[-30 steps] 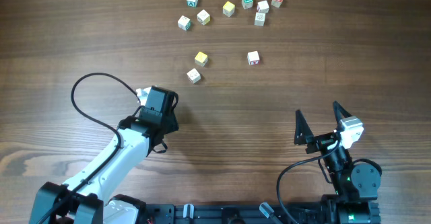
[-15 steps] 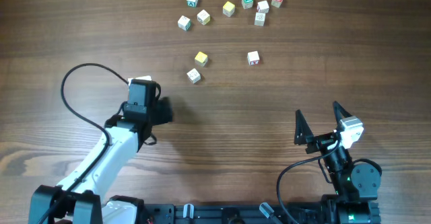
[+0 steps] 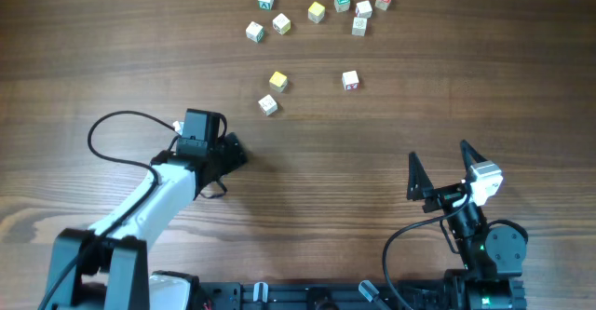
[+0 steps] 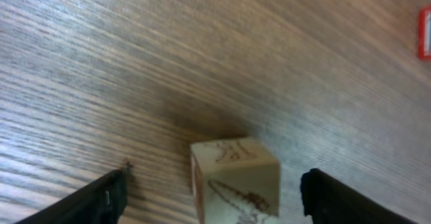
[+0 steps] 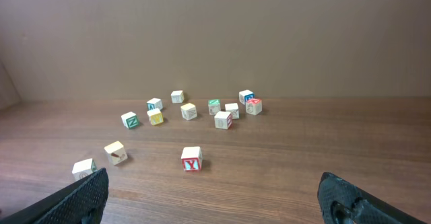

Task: Form a tower

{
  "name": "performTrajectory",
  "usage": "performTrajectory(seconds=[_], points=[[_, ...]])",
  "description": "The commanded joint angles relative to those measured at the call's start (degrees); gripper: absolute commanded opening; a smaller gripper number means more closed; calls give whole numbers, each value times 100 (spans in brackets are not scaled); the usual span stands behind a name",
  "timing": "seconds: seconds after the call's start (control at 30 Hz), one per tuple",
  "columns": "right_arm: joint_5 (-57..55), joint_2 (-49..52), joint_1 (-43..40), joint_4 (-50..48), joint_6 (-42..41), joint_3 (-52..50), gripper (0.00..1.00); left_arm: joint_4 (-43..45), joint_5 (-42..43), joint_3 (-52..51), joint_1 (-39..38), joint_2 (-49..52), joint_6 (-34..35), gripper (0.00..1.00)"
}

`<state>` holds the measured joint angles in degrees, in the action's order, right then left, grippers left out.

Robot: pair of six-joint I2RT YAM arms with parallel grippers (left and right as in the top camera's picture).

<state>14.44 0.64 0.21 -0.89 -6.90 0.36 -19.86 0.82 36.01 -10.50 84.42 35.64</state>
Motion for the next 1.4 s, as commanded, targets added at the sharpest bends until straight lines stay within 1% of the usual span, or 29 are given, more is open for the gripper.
performTrajectory(seconds=[0.0, 0.03, 0.13, 0.17, 0.23, 0.27, 0.3, 0.33, 0.4, 0.43, 0.47, 0.5, 0.53, 0.57, 0.6, 0.63, 0.67, 0.77, 0.8, 0.83, 0.87, 0.9, 0.97, 1.0, 1.07, 1.13, 1.2, 1.3, 1.37], points=[[-68, -37, -28, -26, -76, -7, 100, -22, -7, -186, 20, 426, 125, 52], [-68, -37, -28, -26, -74, -7, 100, 24, -33, -179, 20, 398, 90, 45], [-68, -37, -28, -26, -74, -7, 100, 151, -590, -9, 20, 330, 57, 32], [-68, -37, -28, -26, -76, -7, 100, 232, -785, 68, 20, 330, -70, 30], [-66, -37, -28, -26, -74, -7, 100, 796, -1019, 94, 20, 332, -1064, 30], [-66, -37, -28, -26, -74, -7, 100, 1163, -1220, 94, 20, 332, -1766, 26], [-68, -37, -28, -26, -74, -7, 100, 1329, -1250, 94, 20, 334, -2210, 26], [-68, -37, -28, -26, -76, -7, 100, 1403, -1248, 92, 20, 337, -2511, 26], [-66, -37, -28, -26, -76, -7, 100, 1353, -1248, 85, 20, 348, -2671, 32], [-66, -37, -28, -26, -76, -7, 100, 1239, -1246, 72, 20, 350, -2671, 32], [-68, -37, -28, -26, -74, -7, 100, 1054, -1239, 70, 20, 358, -2671, 27], [-66, -37, -28, -26, -76, -7, 100, 863, -1176, 70, 20, 361, -2732, 26], [-66, -37, -28, -26, -76, -7, 100, 730, -1067, 70, 20, 365, -2983, 30], [-66, -37, -28, -26, -74, -7, 100, 640, -975, 70, 20, 365, -3185, 50], [-68, -37, -28, -26, -76, -7, 100, 629, -964, 70, 20, 365, -3224, 70], [-66, -37, -28, -26, -74, -7, 100, 673, -964, 70, 20, 365, -3224, 88], [-68, -37, -28, -26, -76, -7, 100, 741, -964, 76, 20, 365, -3224, 100], [-68, -37, -28, -26, -76, -7, 100, 684, -960, 422, 17, 256, -3224, 100], [-68, -37, -28, -26, -74, -7, 100, 417, -828, 866, 13, 116, -3224, 100], [-68, -39, -28, -26, -76, -7, 100, 175, -527, 1338, 13, -11, -3224, 100], [-66, -37, -28, -26, -76, -7, 100, -140, -61, 2031, 13, -66, -3230, 100], [-66, -37, -28, -26, -74, -7, 99, -330, 367, 2616, 13, -26, -3510, 100], [-66, -37, -28, -26, -74, -7, 100, -507, 1071, 3235, 13, 214, -4295, 100], [-68, -37, -28, -26, -74, -7, 100, -501, 1128, 3303, 15, 339, -4343, 100], [-66, -37, -28, -26, -76, -7, 100, -472, 1257, 3318, 13, 1036, -4590, 100], [-66, -37, -28, -26, -74, -7, 100, -411, 1602, 3327, 13, 1687, -4597, 100], [-68, -39, -28, -26, -74, -7, 100, -350, 1676, 3333, 13, 2328, -4686, 100], [-66, -37, -28, -26, -74, -7, 100, -332, 1674, 3333, 11, 2822, -5222, 98], [-68, -37, -28, -26, -76, -7, 100, -284, 1674, 3333, 2, 2874, -5329, 96]])
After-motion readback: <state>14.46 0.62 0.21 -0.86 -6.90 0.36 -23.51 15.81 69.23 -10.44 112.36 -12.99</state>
